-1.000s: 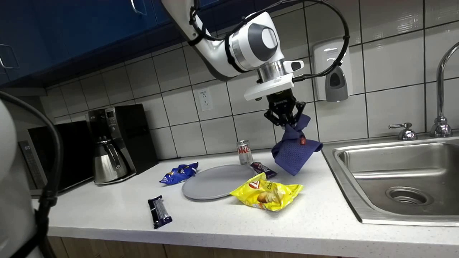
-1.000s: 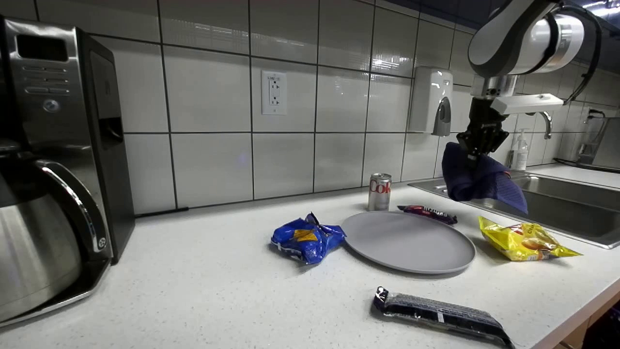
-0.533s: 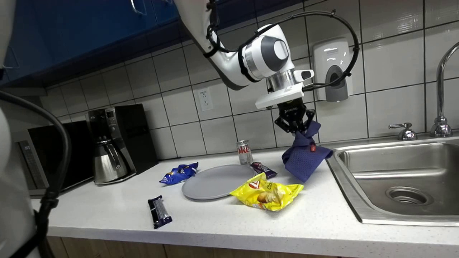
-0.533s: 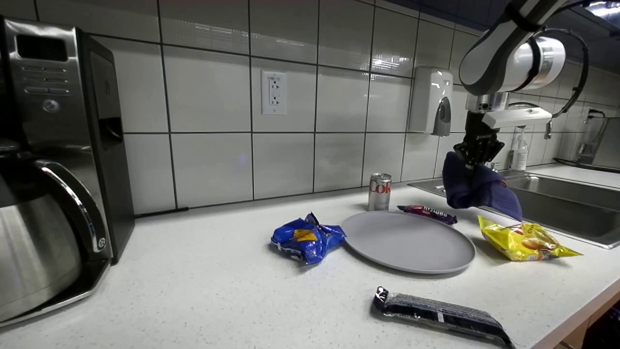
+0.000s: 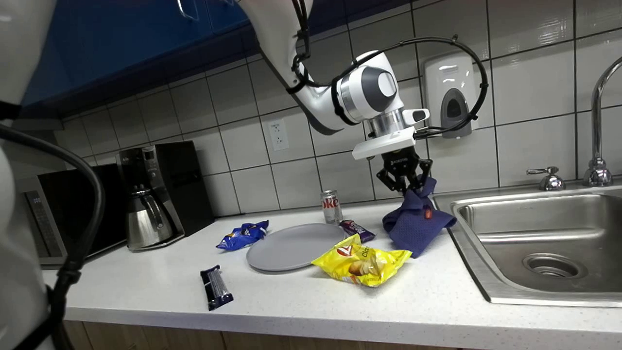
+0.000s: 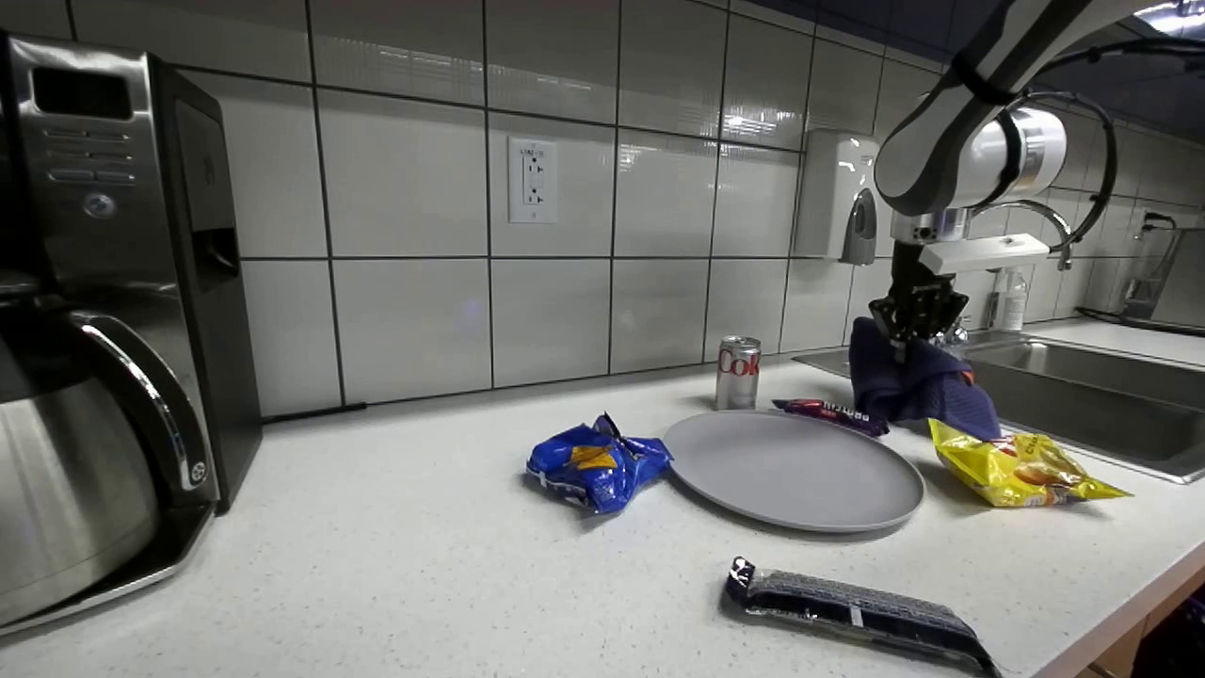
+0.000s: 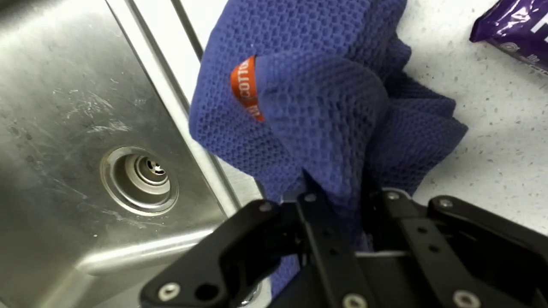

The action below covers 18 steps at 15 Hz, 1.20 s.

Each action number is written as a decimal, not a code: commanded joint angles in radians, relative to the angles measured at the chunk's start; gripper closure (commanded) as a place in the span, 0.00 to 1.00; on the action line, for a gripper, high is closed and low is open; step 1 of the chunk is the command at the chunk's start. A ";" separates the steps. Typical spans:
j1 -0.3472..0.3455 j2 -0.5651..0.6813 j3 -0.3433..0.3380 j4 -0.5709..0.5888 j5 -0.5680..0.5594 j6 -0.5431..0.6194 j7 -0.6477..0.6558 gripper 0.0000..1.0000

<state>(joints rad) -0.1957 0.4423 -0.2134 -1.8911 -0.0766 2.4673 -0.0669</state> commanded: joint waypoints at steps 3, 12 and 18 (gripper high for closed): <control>0.002 -0.056 0.000 -0.021 -0.019 -0.002 0.024 0.28; 0.017 -0.186 0.008 -0.120 -0.052 0.005 -0.007 0.00; 0.012 -0.159 0.063 -0.105 -0.029 -0.010 -0.141 0.00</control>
<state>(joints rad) -0.1757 0.2887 -0.1829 -1.9921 -0.1108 2.4672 -0.1236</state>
